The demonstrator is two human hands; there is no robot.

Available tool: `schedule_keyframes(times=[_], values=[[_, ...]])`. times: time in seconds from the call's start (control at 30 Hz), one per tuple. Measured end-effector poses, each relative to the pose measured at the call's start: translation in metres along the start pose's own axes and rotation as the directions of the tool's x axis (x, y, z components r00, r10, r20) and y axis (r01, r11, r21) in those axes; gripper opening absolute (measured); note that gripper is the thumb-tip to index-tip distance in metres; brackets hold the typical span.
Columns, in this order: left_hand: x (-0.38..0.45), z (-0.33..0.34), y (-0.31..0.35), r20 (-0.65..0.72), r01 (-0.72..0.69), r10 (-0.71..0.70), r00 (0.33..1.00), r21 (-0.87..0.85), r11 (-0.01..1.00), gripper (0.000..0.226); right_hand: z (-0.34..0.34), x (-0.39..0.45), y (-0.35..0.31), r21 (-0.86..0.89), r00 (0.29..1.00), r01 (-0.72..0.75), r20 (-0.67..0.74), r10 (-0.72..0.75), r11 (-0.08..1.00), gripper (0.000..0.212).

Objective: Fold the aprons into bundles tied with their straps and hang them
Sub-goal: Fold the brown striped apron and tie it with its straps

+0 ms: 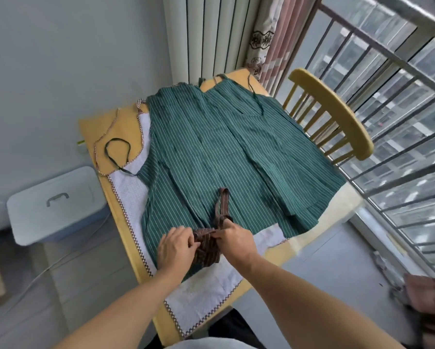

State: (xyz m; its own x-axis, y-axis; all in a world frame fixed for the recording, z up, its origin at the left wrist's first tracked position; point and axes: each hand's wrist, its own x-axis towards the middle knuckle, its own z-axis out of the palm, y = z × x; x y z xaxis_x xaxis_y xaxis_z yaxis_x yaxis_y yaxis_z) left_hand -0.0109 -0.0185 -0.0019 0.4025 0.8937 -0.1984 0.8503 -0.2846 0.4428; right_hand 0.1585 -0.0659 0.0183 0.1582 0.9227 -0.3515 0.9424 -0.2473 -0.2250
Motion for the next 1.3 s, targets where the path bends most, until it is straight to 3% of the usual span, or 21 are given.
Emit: schedule_keyframes(times=[0.07,0.1,0.2,0.3,0.4,0.53,0.63,0.77,0.83,0.97,1.07,1.13,1.2,1.27,1.3], values=[[0.006,0.000,-0.003,0.044,-0.089,0.091,0.995,-0.055,0.995,0.030,-0.002,-0.004,0.004,0.006,0.999,-0.043,0.008,0.043,0.999,0.025],[0.008,0.000,-0.003,0.068,-0.098,0.105,0.992,-0.097,0.990,0.024,-0.003,-0.007,0.006,0.007,0.999,-0.050,0.021,0.050,0.999,0.027],[0.016,0.000,-0.002,0.160,-0.067,0.096,0.982,-0.177,0.982,0.033,-0.006,-0.016,0.002,0.001,0.998,-0.050,0.035,0.050,0.999,0.031],[0.021,0.000,-0.007,0.097,-0.216,0.218,0.971,-0.029,0.976,0.037,-0.008,-0.022,-0.006,-0.024,0.997,-0.057,0.051,0.059,0.998,0.038],[0.021,0.000,-0.017,0.018,-0.449,0.451,0.893,0.121,0.885,0.040,-0.005,-0.027,-0.017,-0.022,0.994,-0.074,0.081,0.076,0.997,0.043],[0.022,-0.004,-0.020,-0.039,-0.569,0.580,0.814,0.151,0.808,0.032,-0.001,-0.028,-0.023,0.154,0.989,-0.123,0.100,0.108,0.980,0.035],[0.019,-0.007,-0.023,-0.004,-0.575,0.576,0.817,0.067,0.816,0.027,0.001,-0.029,-0.022,0.283,0.992,-0.121,0.065,0.107,0.951,0.024],[0.019,-0.009,-0.026,0.125,-0.519,0.523,0.843,-0.066,0.852,0.017,0.000,-0.030,-0.020,0.254,0.998,-0.057,0.030,0.051,0.966,0.005],[0.018,-0.011,-0.023,0.205,-0.454,0.467,0.860,-0.109,0.884,0.024,-0.002,-0.031,-0.017,0.253,0.999,-0.039,0.038,0.030,0.967,0.009],[0.019,-0.007,-0.013,0.212,-0.393,0.408,0.888,-0.110,0.913,0.029,-0.007,-0.034,-0.008,0.324,0.999,-0.028,0.045,0.014,0.946,0.008],[0.019,-0.004,-0.005,0.271,-0.349,0.377,0.886,-0.146,0.926,0.028,-0.012,-0.031,-0.004,0.551,0.986,-0.105,0.168,0.014,0.828,0.006],[0.020,-0.002,-0.005,0.332,-0.319,0.373,0.866,-0.206,0.925,0.014,-0.016,-0.027,-0.003,0.686,0.962,-0.191,0.272,-0.004,0.702,0.013],[0.022,0.000,-0.009,0.351,-0.299,0.380,0.856,-0.263,0.917,0.024,-0.017,-0.024,-0.003,0.770,0.944,-0.254,0.328,-0.021,0.585,0.020],[0.021,0.002,-0.013,0.362,-0.250,0.354,0.862,-0.302,0.920,0.014,-0.017,-0.021,-0.003,0.787,0.948,-0.243,0.316,-0.033,0.568,0.020],[0.022,0.003,-0.014,0.363,-0.227,0.340,0.868,-0.319,0.920,0.010,-0.016,-0.020,-0.002,0.758,0.961,-0.195,0.274,-0.033,0.623,0.018]])
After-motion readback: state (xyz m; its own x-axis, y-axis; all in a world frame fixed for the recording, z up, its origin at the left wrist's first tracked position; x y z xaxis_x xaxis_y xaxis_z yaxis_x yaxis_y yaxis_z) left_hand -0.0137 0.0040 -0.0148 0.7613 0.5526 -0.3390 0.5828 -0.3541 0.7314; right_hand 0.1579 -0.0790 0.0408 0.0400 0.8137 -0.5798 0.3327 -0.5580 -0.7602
